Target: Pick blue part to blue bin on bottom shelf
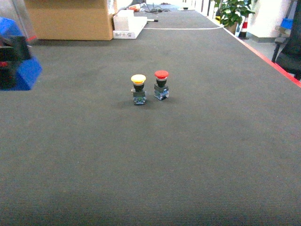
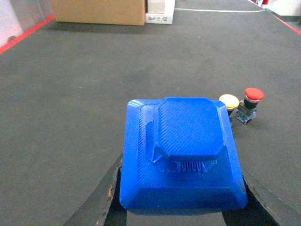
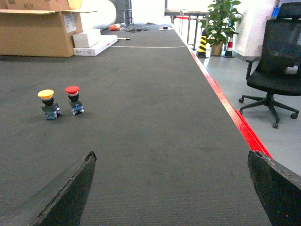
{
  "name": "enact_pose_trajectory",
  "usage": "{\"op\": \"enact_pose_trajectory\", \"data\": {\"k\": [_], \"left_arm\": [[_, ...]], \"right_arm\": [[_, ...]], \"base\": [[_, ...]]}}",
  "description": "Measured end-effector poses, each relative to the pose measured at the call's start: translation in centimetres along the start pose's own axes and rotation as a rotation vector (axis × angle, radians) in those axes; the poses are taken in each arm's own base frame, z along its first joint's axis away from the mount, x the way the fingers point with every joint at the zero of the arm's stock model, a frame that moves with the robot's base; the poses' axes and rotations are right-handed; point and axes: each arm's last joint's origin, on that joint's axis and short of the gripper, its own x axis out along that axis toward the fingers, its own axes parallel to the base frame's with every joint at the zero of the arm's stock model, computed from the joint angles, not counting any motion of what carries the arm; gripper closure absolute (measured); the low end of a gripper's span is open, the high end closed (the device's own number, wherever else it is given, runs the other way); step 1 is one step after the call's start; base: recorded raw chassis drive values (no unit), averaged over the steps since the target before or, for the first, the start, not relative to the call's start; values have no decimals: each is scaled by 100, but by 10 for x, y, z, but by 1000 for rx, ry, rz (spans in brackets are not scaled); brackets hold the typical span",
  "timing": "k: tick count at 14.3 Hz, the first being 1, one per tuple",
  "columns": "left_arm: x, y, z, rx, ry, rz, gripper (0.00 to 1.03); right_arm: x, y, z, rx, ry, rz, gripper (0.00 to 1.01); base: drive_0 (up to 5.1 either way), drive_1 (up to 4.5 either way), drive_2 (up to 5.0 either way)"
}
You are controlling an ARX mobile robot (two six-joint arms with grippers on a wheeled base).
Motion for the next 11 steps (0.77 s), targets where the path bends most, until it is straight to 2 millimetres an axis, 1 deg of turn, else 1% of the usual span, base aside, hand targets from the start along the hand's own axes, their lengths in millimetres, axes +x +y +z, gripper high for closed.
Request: {"op": "enact_pose_trajectory", "data": {"k": [1,3,4,5,7,9,11], "left_arm": [[-59,6,23,-13,-90,51,58],[-99,8,32,-38,-142,65,58],[-111,9,32,-52,-151,69,58],[-121,10,31,-61,-156,75,58],[-129,12,27,-62,-158,73,58],[-129,14,21,-52,-144,100,58],[-128,14,21,-49,-139,106,58]], "right_arm": [[0,0,0,0,0,0,3],[0,0,0,0,0,0,3],[0,0,0,0,0,0,3],[0,0,0,0,0,0,3],[0,0,0,0,0,0,3],[0,0,0,0,0,0,3],[0,0,0,0,0,0,3]], "base": [[0,0,0],[0,0,0],[0,0,0],[0,0,0],[0,0,0],[0,0,0],[0,0,0]]}}
